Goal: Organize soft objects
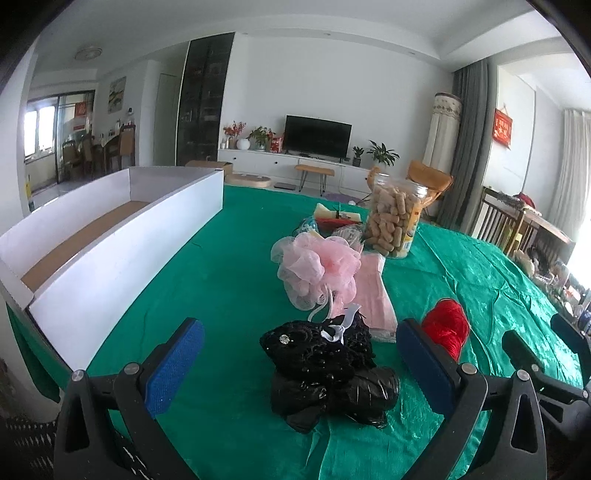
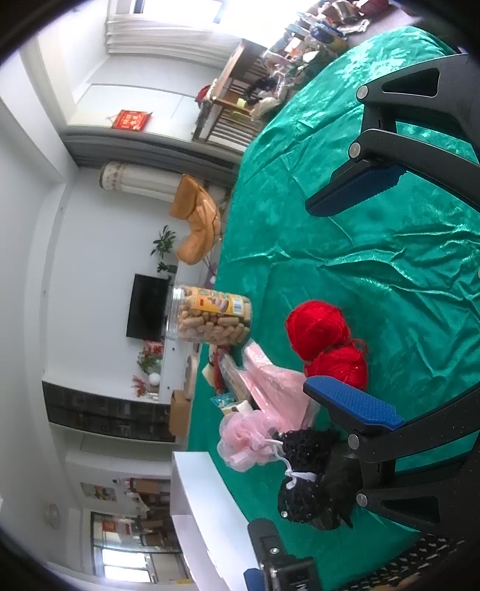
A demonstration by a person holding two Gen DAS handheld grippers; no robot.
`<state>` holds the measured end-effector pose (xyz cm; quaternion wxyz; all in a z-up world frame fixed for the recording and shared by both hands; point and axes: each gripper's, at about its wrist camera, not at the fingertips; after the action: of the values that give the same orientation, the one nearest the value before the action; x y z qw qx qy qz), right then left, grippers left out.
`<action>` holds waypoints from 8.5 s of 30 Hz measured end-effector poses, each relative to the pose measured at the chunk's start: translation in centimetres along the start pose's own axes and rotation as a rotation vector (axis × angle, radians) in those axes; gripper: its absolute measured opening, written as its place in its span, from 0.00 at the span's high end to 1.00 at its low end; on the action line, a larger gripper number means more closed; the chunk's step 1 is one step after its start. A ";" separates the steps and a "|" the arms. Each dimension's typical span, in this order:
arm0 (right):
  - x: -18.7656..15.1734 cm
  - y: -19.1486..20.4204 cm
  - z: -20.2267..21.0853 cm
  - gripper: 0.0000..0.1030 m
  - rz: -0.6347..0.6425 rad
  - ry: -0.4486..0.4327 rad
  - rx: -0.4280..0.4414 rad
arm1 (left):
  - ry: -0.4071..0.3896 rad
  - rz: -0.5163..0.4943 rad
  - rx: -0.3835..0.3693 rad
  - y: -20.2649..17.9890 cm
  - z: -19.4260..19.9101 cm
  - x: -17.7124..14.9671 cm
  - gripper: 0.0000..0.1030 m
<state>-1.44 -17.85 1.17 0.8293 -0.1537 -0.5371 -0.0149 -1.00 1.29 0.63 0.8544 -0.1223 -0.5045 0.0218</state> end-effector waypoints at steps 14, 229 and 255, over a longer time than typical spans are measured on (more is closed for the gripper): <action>-0.2 0.2 0.1 0.13 -0.003 0.007 0.014 | 0.045 -0.039 0.011 -0.7 -0.8 -0.4 0.00; -2.4 -3.2 -10.4 0.13 0.063 0.356 0.261 | 0.643 -0.209 -0.175 -1.5 -8.8 -2.8 0.00; -4.2 -3.2 -11.5 0.11 0.051 0.442 0.257 | 0.608 -0.087 0.008 1.8 -9.3 -3.0 0.00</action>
<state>6.37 -24.58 -6.16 0.9394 -0.0537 -0.3361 0.0411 5.76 0.77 -6.64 0.9668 -0.0983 -0.2303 -0.0505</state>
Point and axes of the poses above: each gripper's, at about its wrist camera, not at the fingertips, and z roughly against the way its jaws point, y to its left, x to its top, and after that the axes turned 10 degrees about -x, right-handed
